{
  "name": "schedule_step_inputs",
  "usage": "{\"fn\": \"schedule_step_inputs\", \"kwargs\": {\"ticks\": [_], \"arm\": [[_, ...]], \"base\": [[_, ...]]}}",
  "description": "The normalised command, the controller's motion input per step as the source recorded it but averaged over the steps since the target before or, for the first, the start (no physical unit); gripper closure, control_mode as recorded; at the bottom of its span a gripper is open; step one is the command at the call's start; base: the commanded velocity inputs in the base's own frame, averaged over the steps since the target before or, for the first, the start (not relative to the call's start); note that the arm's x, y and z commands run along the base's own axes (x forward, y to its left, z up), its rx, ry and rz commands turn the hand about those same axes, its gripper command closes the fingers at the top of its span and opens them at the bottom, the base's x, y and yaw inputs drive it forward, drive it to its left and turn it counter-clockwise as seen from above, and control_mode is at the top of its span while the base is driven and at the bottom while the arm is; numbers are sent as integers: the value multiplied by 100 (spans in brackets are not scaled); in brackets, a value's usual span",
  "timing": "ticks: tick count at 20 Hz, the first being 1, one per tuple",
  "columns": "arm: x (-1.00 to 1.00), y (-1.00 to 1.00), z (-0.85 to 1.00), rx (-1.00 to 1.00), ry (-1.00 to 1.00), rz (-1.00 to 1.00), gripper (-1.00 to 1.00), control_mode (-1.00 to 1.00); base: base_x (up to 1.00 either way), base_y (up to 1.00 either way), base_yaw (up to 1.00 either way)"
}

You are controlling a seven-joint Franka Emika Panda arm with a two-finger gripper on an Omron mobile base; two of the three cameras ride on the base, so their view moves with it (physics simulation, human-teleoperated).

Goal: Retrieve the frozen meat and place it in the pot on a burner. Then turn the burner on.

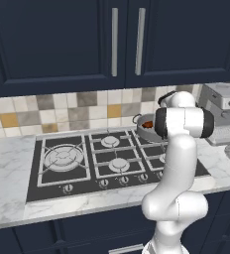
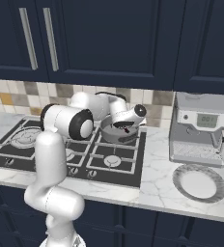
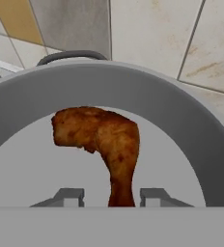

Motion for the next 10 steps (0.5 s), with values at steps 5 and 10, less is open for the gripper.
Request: {"fn": "schedule_step_inputs", "kwargs": {"ticks": [5, 10], "arm": [[0, 0, 0, 0, 0, 0, -100, -100], [-6, 0, 3, 0, -1, 0, -100, -100]], "base": [[0, 0, 0], [0, 0, 0]]}}
